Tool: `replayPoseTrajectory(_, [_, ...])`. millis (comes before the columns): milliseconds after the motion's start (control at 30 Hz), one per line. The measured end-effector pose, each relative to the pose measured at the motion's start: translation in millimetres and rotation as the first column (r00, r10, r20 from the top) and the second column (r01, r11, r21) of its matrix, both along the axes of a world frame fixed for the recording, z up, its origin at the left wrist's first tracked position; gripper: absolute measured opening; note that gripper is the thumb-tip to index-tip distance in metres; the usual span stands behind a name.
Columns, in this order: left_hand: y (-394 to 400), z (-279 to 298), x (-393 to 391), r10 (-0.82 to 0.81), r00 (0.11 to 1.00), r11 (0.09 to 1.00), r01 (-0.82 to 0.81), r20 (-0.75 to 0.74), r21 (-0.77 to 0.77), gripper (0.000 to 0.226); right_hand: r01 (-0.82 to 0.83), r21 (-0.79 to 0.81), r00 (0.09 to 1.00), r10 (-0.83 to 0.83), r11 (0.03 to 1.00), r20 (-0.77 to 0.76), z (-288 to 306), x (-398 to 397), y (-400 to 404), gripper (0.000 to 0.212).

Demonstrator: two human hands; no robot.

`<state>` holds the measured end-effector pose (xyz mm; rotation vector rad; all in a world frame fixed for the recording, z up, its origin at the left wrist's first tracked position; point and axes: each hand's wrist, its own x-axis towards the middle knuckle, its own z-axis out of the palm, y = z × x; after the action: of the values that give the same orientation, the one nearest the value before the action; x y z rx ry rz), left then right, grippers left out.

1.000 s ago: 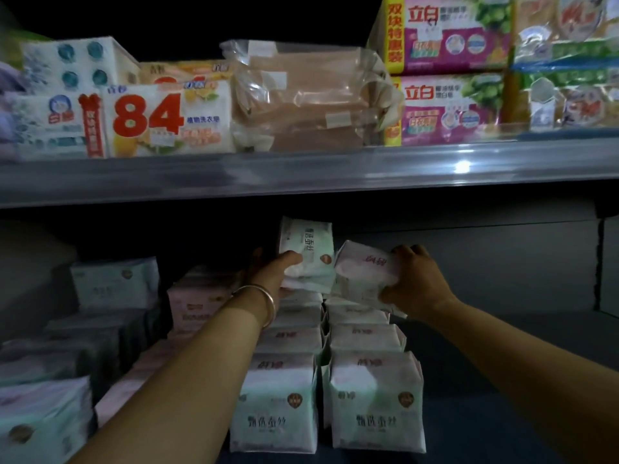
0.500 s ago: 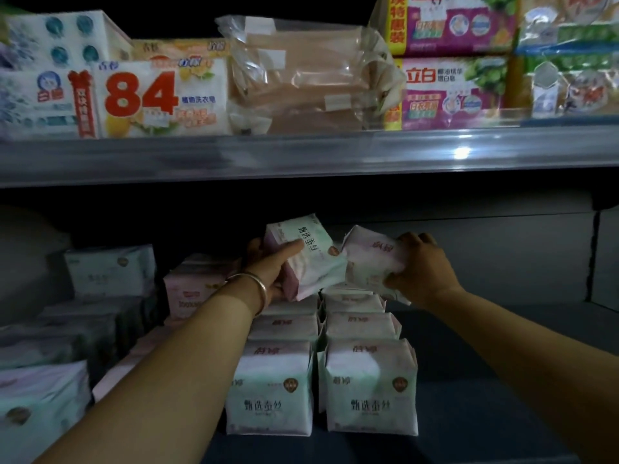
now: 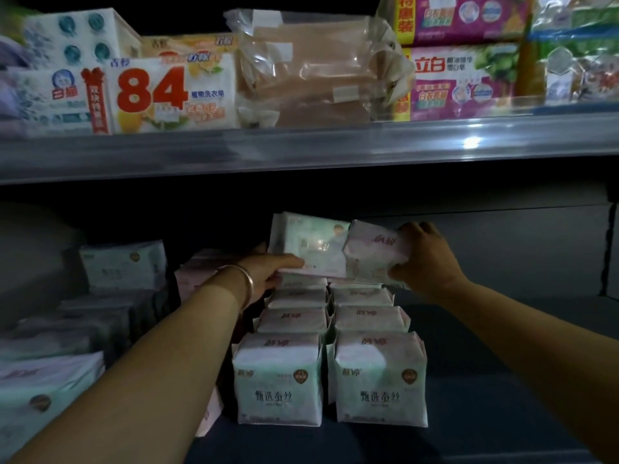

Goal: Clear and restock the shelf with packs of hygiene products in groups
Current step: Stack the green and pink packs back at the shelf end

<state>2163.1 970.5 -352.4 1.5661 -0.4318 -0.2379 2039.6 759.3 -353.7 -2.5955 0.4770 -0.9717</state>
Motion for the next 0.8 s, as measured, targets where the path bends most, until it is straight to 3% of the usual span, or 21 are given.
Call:
replayPoseTrajectory(100, [-2,-3,8,0.017,0.994,0.981,-0.038,0.111,0.191,0.072,-0.03,-0.033,1.0,0.03,0.999,0.0,-6,10,4,0.065])
replayPoseTrajectory(167, [-7,-16,35,0.085,0.978,0.966,-0.127,0.188,0.223,0.114,-0.051,-0.051,0.999,0.051,0.997,-0.004,-10,16,7,0.064])
replayPoseTrajectory(233, [-9,-24,45,0.14,0.96,0.952,-0.198,0.241,0.232,0.129,-0.061,-0.074,0.998,0.059,0.995,-0.019,-13,22,9,0.062])
replayPoseTrajectory(467, [-15,-40,39,0.177,0.811,0.795,-0.452,0.558,0.404,0.12,-0.08,-0.114,0.995,0.071,0.99,-0.074,-23,32,9,0.06])
replayPoseTrajectory(667, [-21,-44,45,0.149,0.742,0.758,-0.51,0.654,0.407,0.092,-0.077,-0.032,0.996,0.075,0.997,-0.052,-25,35,0,0.064])
replayPoseTrajectory(800, [-17,-40,39,0.135,0.763,0.746,-0.498,0.633,0.442,0.093,-0.087,0.063,0.995,0.09,0.994,-0.04,-23,34,-6,0.071])
